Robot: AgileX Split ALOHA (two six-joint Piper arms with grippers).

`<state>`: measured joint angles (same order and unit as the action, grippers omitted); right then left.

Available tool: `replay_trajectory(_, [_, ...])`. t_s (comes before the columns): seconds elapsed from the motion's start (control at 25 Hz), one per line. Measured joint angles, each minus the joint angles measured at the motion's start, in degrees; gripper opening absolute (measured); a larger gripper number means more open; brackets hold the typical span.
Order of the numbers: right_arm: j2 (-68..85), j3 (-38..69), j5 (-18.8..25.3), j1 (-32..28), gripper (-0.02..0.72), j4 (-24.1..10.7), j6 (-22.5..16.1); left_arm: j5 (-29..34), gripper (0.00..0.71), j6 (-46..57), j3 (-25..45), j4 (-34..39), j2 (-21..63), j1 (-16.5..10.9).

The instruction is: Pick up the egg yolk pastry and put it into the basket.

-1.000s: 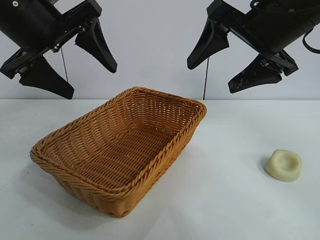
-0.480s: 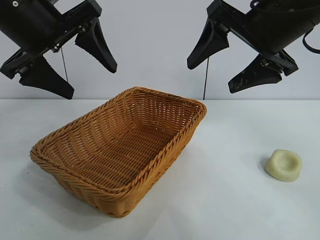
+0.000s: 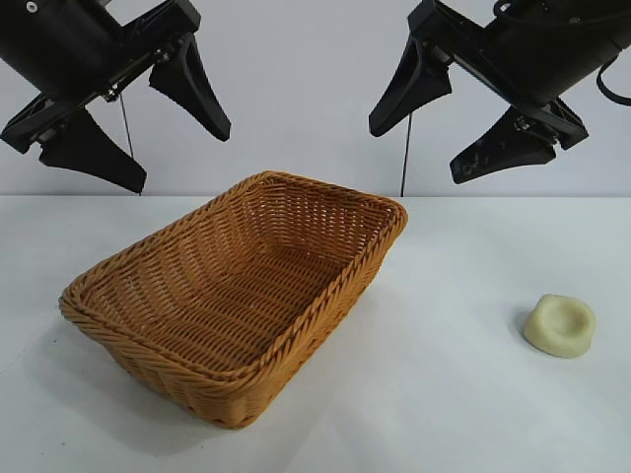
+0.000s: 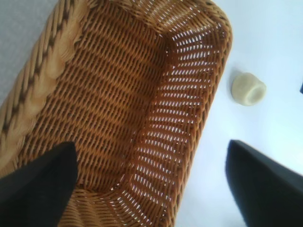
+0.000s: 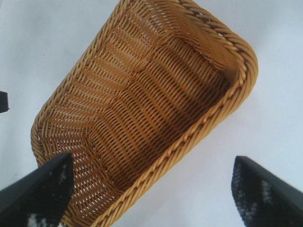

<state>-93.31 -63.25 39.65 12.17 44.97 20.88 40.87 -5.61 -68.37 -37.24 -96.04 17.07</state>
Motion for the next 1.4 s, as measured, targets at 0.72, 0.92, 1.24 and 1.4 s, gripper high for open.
replay_trajectory(0.72, [0.0,0.0,-0.4,0.0,0.648,0.0,0.0,-0.8,0.616,29.5,11.9,11.6,17.4,5.6])
replay_trajectory(0.92, [0.0,0.0,-0.6,0.0,0.648,0.0,0.0,-2.4,0.615,49.9,15.9,23.3,18.0,8.6])
replay_trajectory(1.24, [0.0,0.0,-0.8,0.0,0.648,0.0,-0.1,-5.4,0.615,71.6,18.3,30.5,17.0,9.1])
replay_trajectory(1.4, [0.0,0.0,-0.8,0.0,0.648,0.0,-0.7,-5.9,0.615,74.5,18.3,30.5,13.6,9.1])
